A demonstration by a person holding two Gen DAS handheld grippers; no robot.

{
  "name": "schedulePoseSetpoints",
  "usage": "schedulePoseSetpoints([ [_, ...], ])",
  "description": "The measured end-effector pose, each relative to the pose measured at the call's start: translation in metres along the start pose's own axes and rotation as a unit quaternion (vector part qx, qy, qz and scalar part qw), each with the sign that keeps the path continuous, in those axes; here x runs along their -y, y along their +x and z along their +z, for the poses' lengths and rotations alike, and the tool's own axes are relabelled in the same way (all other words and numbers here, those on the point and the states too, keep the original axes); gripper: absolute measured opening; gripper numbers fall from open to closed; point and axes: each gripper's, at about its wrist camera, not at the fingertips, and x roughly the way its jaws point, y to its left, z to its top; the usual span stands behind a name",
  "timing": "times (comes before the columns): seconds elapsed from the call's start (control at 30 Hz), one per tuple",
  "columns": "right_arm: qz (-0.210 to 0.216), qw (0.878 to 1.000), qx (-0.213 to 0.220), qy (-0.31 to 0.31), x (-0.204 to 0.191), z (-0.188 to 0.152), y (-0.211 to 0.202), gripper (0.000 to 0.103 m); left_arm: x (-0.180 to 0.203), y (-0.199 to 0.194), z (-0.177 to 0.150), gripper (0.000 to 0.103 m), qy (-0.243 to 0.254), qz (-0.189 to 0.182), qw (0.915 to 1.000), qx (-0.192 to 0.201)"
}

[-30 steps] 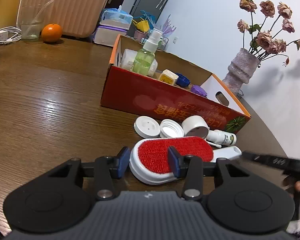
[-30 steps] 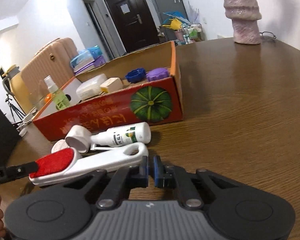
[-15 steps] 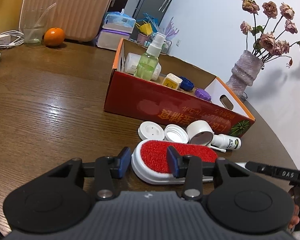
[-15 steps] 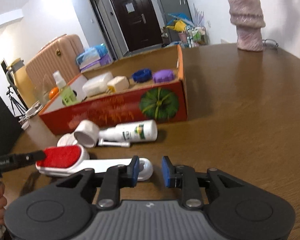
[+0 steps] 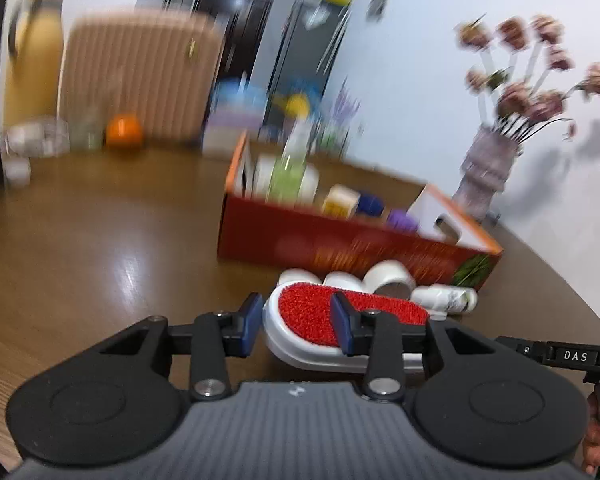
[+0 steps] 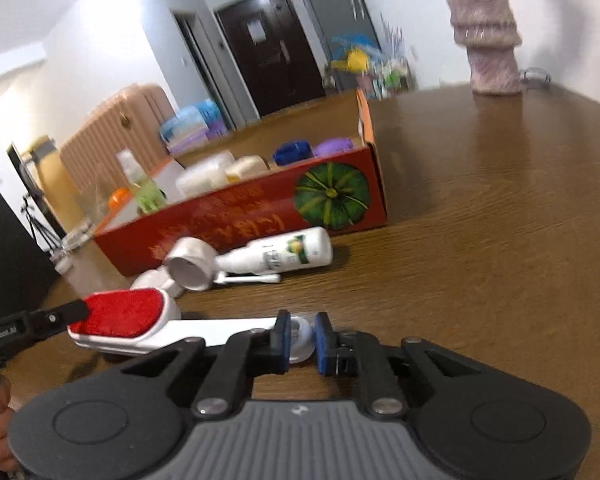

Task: Organize rigid objects
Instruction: 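Lift the lint roller with the left tool and lower it into the box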

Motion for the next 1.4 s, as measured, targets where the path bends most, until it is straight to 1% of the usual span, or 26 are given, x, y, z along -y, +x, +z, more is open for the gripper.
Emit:
schedulePoseSetpoints([
  [0.07, 0.0, 0.999, 0.044, 0.005, -0.007, -0.007, -0.022, 0.012, 0.002, -0.025, 0.001, 0.037, 0.007, -0.016, 0.9996, 0.024],
  [0.13, -0.016, 0.995, 0.095, -0.012, -0.021, -0.016, -0.049, 0.012, 0.003, -0.048, -0.001, 0.037, -0.002, -0.033, 0.9988, 0.035],
  [0.17, -0.023, 0.992, 0.119, -0.02, -0.029, -0.023, -0.063, 0.012, 0.005, -0.057, -0.003, 0.037, -0.004, -0.035, 0.9986, 0.038],
  [0.23, -0.032, 0.988, 0.149, -0.024, -0.041, -0.033, -0.084, 0.012, 0.006, -0.081, -0.009, 0.037, -0.007, -0.039, 0.9979, 0.051],
  [0.33, -0.037, 0.983, 0.174, -0.041, -0.058, -0.048, -0.112, 0.012, 0.004, -0.112, -0.016, 0.037, -0.009, -0.046, 0.9964, 0.071],
  [0.47, -0.037, 0.979, 0.196, -0.051, -0.074, -0.057, -0.139, 0.012, 0.0, -0.138, -0.017, 0.037, -0.019, -0.056, 0.9957, 0.072],
  [0.6, -0.037, 0.976, 0.208, -0.056, -0.079, -0.061, -0.153, 0.012, 0.004, -0.152, -0.014, 0.037, -0.014, -0.058, 0.9943, 0.089],
  [0.7, -0.037, 0.975, 0.213, -0.052, -0.077, -0.054, -0.154, 0.012, 0.008, -0.149, -0.007, 0.037, -0.006, -0.06, 0.9933, 0.099],
  [0.83, -0.039, 0.975, 0.213, -0.058, -0.074, -0.034, -0.142, 0.012, 0.014, -0.131, 0.01, 0.037, 0.001, -0.059, 0.9925, 0.107],
  [0.9, -0.039, 0.975, 0.214, -0.054, -0.072, -0.02, -0.133, 0.012, 0.016, -0.117, 0.025, 0.037, 0.007, -0.06, 0.9926, 0.105],
  [1.03, -0.038, 0.973, 0.22, -0.059, -0.069, 0.019, -0.107, 0.012, 0.018, -0.085, 0.059, 0.037, 0.014, -0.065, 0.9917, 0.11],
  [1.1, -0.039, 0.973, 0.219, -0.059, -0.067, 0.042, -0.089, 0.012, 0.016, -0.063, 0.079, 0.037, 0.014, -0.066, 0.9917, 0.11],
  [1.17, -0.039, 0.975, 0.212, -0.055, -0.064, 0.062, -0.068, 0.012, 0.014, -0.038, 0.095, 0.037, 0.017, -0.063, 0.9925, 0.103],
  [1.27, -0.04, 0.979, 0.195, -0.043, -0.057, 0.091, -0.028, 0.012, 0.005, 0.01, 0.118, 0.037, 0.004, -0.059, 0.9953, 0.076],
  [1.4, -0.04, 0.986, 0.16, -0.025, -0.04, 0.116, 0.031, 0.012, -0.004, 0.069, 0.133, 0.037, -0.002, -0.043, 0.9982, 0.042],
])
